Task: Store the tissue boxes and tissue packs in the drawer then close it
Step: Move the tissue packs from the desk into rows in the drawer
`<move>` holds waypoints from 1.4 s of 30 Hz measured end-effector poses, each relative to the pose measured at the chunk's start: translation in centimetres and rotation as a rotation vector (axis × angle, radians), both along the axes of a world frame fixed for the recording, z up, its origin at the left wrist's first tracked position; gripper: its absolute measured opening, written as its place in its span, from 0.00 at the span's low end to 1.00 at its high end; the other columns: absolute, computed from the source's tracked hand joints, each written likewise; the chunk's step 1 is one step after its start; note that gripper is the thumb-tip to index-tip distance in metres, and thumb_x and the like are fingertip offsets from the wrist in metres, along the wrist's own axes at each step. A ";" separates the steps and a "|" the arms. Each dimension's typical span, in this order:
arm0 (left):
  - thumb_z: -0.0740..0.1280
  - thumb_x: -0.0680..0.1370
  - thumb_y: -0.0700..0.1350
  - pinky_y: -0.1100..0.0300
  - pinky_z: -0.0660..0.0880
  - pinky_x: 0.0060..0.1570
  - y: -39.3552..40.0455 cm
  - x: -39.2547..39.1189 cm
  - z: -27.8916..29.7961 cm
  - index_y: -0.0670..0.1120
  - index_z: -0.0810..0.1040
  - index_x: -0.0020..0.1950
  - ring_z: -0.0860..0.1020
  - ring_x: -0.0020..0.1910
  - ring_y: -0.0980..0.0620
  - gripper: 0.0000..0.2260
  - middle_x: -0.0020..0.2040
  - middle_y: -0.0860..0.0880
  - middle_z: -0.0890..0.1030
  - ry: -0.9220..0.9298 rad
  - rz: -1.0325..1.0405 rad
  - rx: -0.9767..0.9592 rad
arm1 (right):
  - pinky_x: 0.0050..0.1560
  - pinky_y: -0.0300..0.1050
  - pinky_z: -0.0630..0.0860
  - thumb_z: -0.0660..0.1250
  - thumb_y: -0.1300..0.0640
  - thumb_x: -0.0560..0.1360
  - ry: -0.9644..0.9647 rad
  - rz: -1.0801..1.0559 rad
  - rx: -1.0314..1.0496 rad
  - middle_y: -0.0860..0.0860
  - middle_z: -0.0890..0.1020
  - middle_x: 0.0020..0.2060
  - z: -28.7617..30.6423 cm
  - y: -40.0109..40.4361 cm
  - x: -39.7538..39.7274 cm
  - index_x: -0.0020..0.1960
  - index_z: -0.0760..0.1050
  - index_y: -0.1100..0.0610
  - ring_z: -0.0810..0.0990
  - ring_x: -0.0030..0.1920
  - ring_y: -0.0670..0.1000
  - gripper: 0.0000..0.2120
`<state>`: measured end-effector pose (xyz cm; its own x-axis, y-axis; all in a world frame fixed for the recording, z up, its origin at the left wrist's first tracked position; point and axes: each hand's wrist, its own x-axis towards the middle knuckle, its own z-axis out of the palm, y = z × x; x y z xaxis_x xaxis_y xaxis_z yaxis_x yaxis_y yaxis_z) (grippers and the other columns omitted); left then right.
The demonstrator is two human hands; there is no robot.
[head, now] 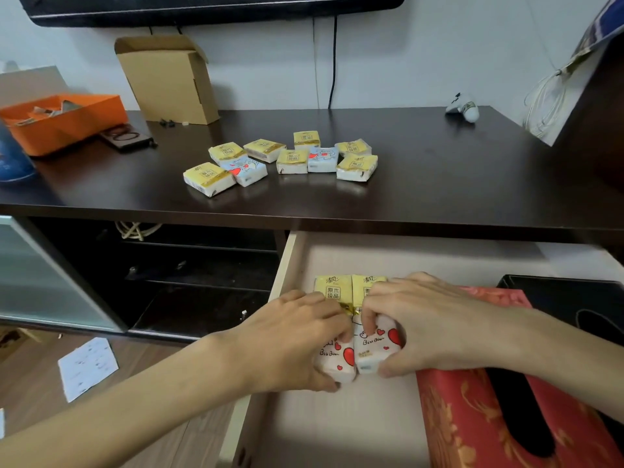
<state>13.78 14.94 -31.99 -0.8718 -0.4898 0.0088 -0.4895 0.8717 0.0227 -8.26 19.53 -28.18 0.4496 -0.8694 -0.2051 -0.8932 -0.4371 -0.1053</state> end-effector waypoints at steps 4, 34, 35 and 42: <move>0.63 0.69 0.71 0.58 0.67 0.61 0.1 0.0 0.1 0.56 0.74 0.61 0.73 0.58 0.55 0.27 0.59 0.58 0.76 0.003 -0.004 -0.006 | 0.59 0.46 0.69 0.70 0.31 0.69 -0.040 -0.023 0.037 0.37 0.71 0.51 0.3 -0.1 -0.4 0.56 0.73 0.40 0.71 0.53 0.42 0.21; 0.62 0.74 0.69 0.55 0.70 0.60 -4.0 -1.2 -0.2 0.51 0.77 0.63 0.77 0.57 0.48 0.27 0.64 0.55 0.76 -0.147 -0.007 -0.037 | 0.30 0.46 0.62 0.78 0.30 0.62 0.276 -0.064 0.006 0.46 0.74 0.42 -0.4 -3.4 1.1 0.46 0.70 0.52 0.76 0.44 0.53 0.30; 0.61 0.73 0.69 0.54 0.70 0.62 -4.0 -1.2 -0.2 0.51 0.77 0.63 0.77 0.58 0.48 0.27 0.65 0.55 0.76 -0.135 -0.005 -0.038 | 0.33 0.47 0.67 0.78 0.30 0.63 0.265 -0.065 0.017 0.46 0.75 0.43 -0.4 -3.4 1.0 0.47 0.72 0.52 0.77 0.46 0.52 0.30; 0.62 0.76 0.65 0.53 0.67 0.69 -3.8 -1.3 0.3 0.49 0.75 0.69 0.66 0.73 0.52 0.28 0.73 0.51 0.70 -0.050 0.048 0.024 | 0.51 0.53 0.77 0.74 0.29 0.65 0.123 -0.092 0.046 0.44 0.76 0.54 0.7 -3.4 0.3 0.59 0.76 0.47 0.76 0.54 0.50 0.30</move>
<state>12.43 11.09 -31.73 -0.8462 -0.5309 -0.0466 -0.5321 0.8465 0.0179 -7.97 16.16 -27.52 0.3376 -0.8939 -0.2948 -0.9366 -0.3503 -0.0104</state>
